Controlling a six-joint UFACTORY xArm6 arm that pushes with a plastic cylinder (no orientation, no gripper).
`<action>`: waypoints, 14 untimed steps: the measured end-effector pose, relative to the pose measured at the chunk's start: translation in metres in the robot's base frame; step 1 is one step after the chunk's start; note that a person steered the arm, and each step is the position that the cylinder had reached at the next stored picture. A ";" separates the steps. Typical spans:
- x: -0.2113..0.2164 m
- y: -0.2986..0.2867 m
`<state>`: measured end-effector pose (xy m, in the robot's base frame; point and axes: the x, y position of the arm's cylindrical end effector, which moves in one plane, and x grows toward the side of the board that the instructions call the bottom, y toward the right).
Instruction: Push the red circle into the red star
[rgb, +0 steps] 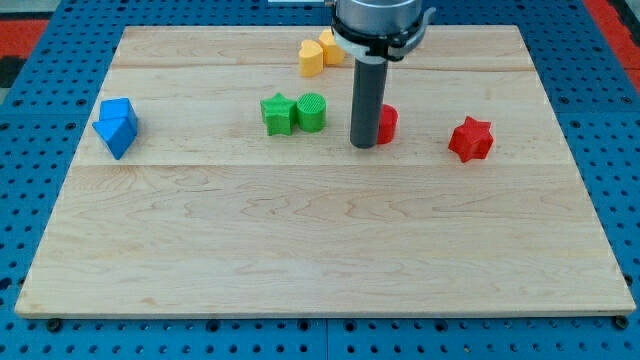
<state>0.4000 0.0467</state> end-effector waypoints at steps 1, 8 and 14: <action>-0.021 0.007; -0.068 0.115; -0.069 0.076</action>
<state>0.3314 0.1229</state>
